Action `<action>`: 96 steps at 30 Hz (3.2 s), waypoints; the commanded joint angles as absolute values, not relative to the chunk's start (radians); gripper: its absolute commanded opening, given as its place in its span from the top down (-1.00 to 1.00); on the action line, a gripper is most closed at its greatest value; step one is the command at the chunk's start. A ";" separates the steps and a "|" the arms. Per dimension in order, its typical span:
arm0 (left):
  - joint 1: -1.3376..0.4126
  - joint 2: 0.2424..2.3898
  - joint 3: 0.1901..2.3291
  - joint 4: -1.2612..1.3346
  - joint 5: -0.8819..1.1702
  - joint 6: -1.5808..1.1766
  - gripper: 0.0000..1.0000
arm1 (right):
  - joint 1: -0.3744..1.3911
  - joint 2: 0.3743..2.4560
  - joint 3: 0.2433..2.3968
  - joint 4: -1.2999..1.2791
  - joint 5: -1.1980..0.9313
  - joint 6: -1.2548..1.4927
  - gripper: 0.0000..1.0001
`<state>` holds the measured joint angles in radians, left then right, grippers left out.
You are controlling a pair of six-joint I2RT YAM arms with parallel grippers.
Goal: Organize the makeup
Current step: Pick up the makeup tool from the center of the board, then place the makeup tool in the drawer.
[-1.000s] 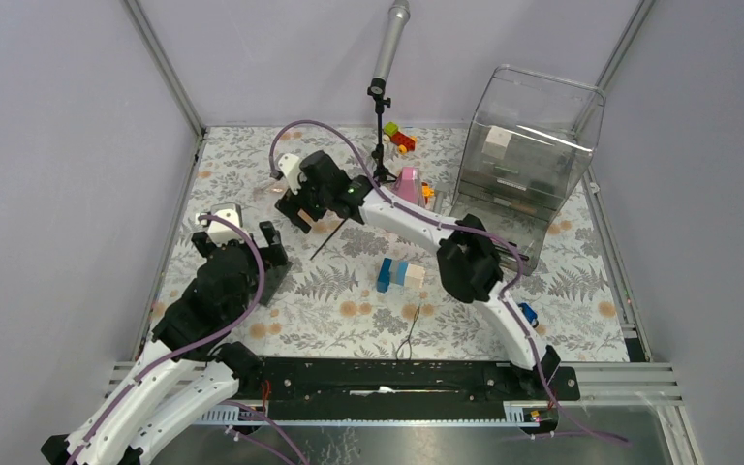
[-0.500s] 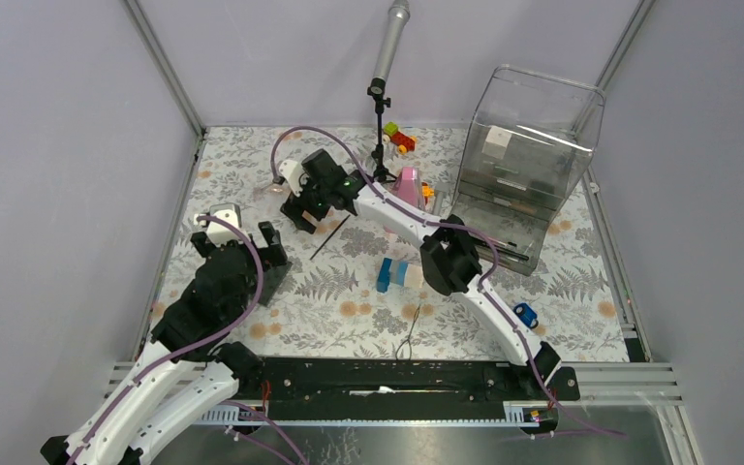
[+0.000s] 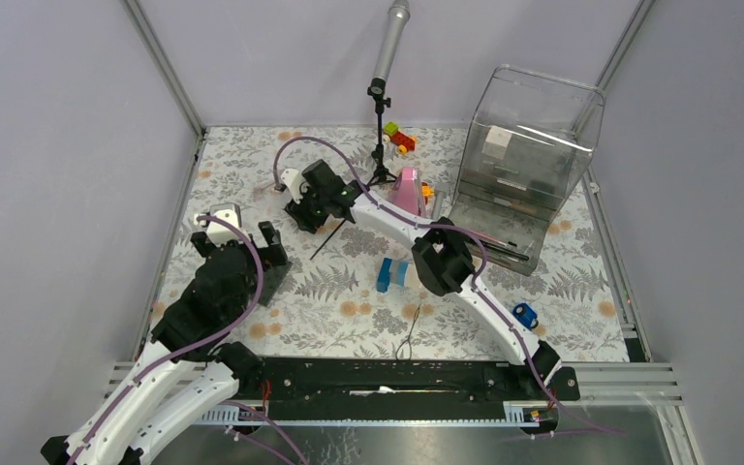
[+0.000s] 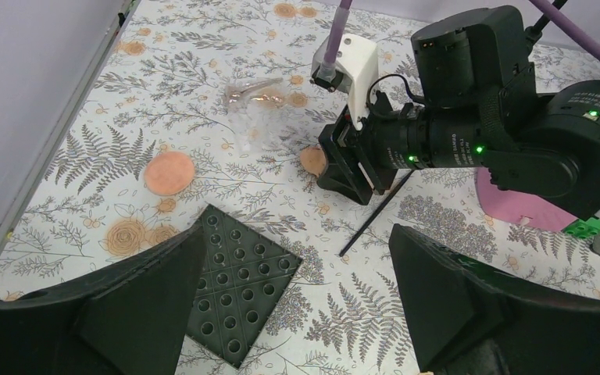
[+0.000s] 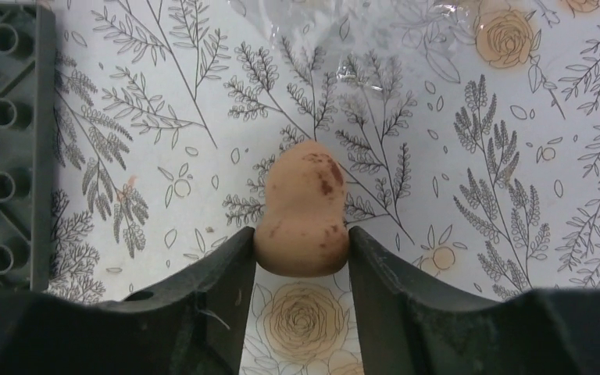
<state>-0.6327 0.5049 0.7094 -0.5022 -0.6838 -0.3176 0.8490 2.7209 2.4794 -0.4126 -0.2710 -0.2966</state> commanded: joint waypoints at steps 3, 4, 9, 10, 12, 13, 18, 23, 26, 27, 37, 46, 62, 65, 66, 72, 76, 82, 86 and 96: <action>-0.625 0.504 0.703 -0.453 -0.675 -0.305 -0.95 | 0.841 2.644 2.386 -0.260 -0.272 -0.242 0.04; -0.626 0.503 0.704 -0.453 -0.676 -0.305 -0.95 | 0.841 2.624 2.367 -0.245 -0.275 -0.237 0.07; -0.624 0.503 0.703 -0.453 -0.675 -0.305 -0.95 | 0.841 2.474 2.194 -0.134 -0.258 -0.227 0.17; -0.624 0.503 0.704 -0.453 -0.675 -0.305 -0.95 | 0.841 2.433 2.140 -0.104 -0.245 -0.225 0.19; -0.624 0.502 0.703 -0.453 -0.675 -0.304 -0.95 | 0.841 2.341 2.025 -0.027 -0.217 -0.212 0.23; -0.624 0.502 0.703 -0.453 -0.675 -0.305 -0.95 | 0.841 2.290 1.954 0.022 -0.208 -0.200 0.24; -0.624 0.499 0.704 -0.453 -0.673 -0.304 -0.96 | 0.841 1.961 1.552 0.244 -0.188 -0.118 0.27; -0.624 0.500 0.703 -0.450 -0.668 -0.305 -0.96 | 0.841 1.685 1.230 0.243 -0.048 -0.053 0.35; -0.624 0.501 0.703 -0.451 -0.667 -0.305 -0.96 | 0.839 1.507 1.050 0.214 0.094 -0.012 0.38; -0.624 0.500 0.703 -0.450 -0.666 -0.305 -0.96 | 0.837 1.441 0.989 0.214 0.138 0.007 0.38; -0.622 0.506 0.704 -0.449 -0.661 -0.304 -0.96 | 0.676 0.897 0.613 0.083 0.501 0.245 0.65; -0.621 0.506 0.703 -0.454 -0.672 -0.304 -0.96 | 0.531 1.003 0.605 0.052 0.613 0.265 0.47; -0.621 0.515 0.703 -0.453 -0.660 -0.303 -0.96 | 0.385 1.190 0.707 0.066 0.556 0.249 -0.31; -0.620 0.515 0.703 -0.453 -0.655 -0.302 -0.96 | 0.384 1.183 0.710 0.051 0.578 0.243 -0.41; -0.621 0.515 0.703 -0.453 -0.654 -0.302 -0.96 | 0.385 1.182 0.714 0.041 0.580 0.242 -0.42; -0.621 0.517 0.703 -0.450 -0.650 -0.302 -0.96 | 0.388 1.112 0.722 0.074 0.323 0.292 -0.31; -0.620 0.517 0.704 -0.451 -0.653 -0.301 -0.96 | 0.491 1.105 0.765 0.031 0.311 0.314 -0.32; -0.615 0.518 0.705 -0.452 -0.653 -0.302 -0.96 | 0.743 1.195 0.880 0.028 0.411 0.463 -0.33; -0.615 0.511 0.704 -0.453 -0.658 -0.302 -0.96 | 0.886 1.341 1.020 0.017 0.493 0.548 -0.33; -0.615 0.499 0.703 -0.453 -0.663 -0.302 -0.97 | 0.956 1.935 1.658 -0.384 0.410 0.746 -0.46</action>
